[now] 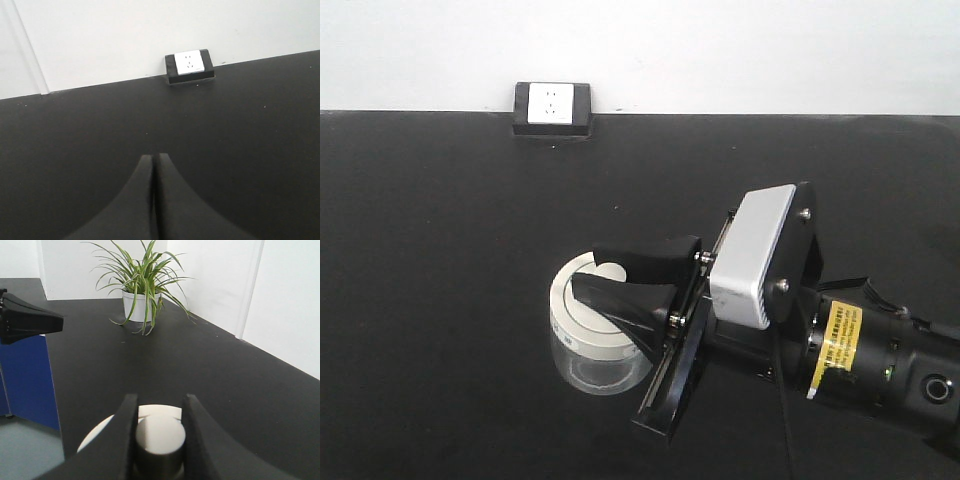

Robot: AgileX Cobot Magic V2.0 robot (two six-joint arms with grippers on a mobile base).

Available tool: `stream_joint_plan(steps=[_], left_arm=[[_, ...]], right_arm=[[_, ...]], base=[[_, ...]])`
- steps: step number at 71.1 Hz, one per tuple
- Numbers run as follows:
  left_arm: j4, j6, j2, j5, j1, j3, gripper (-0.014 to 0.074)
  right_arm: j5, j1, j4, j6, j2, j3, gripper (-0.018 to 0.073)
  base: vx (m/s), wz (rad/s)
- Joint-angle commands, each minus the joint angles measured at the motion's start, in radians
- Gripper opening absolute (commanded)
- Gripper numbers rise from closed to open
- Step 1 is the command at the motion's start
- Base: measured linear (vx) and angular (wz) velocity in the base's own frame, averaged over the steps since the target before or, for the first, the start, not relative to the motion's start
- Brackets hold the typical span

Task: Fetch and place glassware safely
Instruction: 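Lower the held jar onto the black benchtop with the right gripper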

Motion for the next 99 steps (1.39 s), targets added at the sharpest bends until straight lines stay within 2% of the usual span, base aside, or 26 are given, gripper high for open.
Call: stream_joint_plan(steps=[1, 16, 26, 31, 44, 52, 67, 77, 90, 99], left_arm=[[-0.004, -0.002, 0.010, -0.070, -0.006, -0.025, -0.0007], [-0.004, -0.002, 0.010, -0.070, -0.006, -0.025, -0.0007], [-0.004, -0.002, 0.010, -0.070, -0.006, -0.025, -0.0007], [-0.004, -0.002, 0.010, -0.070, -0.006, -0.025, -0.0007], [-0.004, -0.002, 0.010, -0.070, -0.006, -0.025, -0.0007], [-0.004, -0.002, 0.010, -0.070, -0.006, -0.025, -0.0007], [-0.004, -0.002, 0.010, -0.070, -0.006, -0.025, -0.0007], [-0.004, -0.002, 0.010, -0.070, -0.006, -0.025, -0.0007], [-0.004, -0.002, 0.010, -0.070, -0.006, -0.025, -0.0007], [-0.004, -0.002, 0.010, -0.070, -0.006, -0.025, -0.0007]], right_arm=[[-0.079, -0.003, 0.035, -0.003, -0.024, -0.032, -0.0003], [-0.077, -0.003, 0.046, 0.001, -0.024, -0.032, -0.0003], [-0.030, -0.005, 0.129, -0.008, -0.022, -0.032, -0.0003], [-0.026, -0.018, 0.136, -0.039, -0.013, -0.035, -0.0002], [-0.043, -0.116, 0.140, -0.040, 0.037, -0.035, -0.0001], [-0.103, -0.198, 0.128, -0.040, 0.083, -0.035, -0.0001], [-0.281, -0.359, 0.060, -0.040, 0.203, -0.041, -0.0001], [-0.361, -0.458, -0.026, -0.032, 0.303, -0.095, -0.0001], [-0.391, -0.522, -0.105, -0.037, 0.438, -0.220, -0.0001], [-0.424, -0.530, -0.121, -0.093, 0.529, -0.300, -0.0001]], base=[[0.00, 0.00], [0.00, 0.00], [0.00, 0.00], [0.00, 0.00], [0.00, 0.00], [0.00, 0.00], [0.00, 0.00], [0.00, 0.00], [0.00, 0.00], [0.00, 0.00]])
